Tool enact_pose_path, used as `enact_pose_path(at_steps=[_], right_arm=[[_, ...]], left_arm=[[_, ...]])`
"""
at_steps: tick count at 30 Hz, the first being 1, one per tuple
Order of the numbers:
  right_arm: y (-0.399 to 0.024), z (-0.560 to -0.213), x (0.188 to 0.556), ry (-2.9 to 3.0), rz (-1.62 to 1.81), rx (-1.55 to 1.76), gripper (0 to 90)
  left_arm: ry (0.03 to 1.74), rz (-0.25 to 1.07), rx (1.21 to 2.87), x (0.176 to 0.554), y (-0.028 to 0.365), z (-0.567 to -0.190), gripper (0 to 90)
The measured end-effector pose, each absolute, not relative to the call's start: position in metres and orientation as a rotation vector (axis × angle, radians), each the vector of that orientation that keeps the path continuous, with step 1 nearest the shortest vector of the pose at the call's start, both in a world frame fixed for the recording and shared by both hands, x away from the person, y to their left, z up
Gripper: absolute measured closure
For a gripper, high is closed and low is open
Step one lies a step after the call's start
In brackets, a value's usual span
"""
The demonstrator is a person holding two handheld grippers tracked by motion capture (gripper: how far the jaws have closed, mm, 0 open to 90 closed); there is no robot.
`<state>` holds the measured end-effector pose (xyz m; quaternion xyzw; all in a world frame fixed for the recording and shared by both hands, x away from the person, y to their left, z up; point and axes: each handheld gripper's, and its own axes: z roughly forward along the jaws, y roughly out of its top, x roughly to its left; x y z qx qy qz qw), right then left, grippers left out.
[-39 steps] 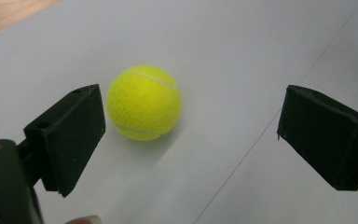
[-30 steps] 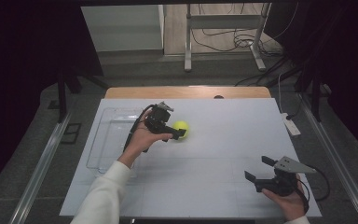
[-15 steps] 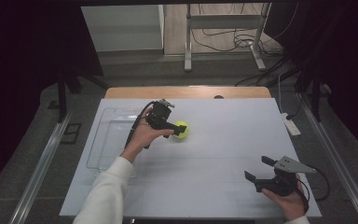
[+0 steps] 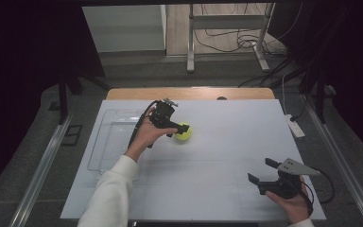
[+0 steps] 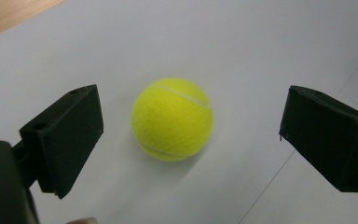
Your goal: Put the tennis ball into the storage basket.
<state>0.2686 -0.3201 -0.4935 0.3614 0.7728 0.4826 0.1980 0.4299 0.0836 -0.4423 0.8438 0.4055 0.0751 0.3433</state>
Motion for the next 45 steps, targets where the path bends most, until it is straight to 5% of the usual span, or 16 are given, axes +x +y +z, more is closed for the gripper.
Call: enact_pose_path(at_steps=[45], right_arm=[[-0.320, -0.494, 0.269, 2.166, 1.355, 1.009, 8.2]], left_arm=[[1.112, 0.168, 2.285, 0.450, 0.064, -0.473, 3.6]])
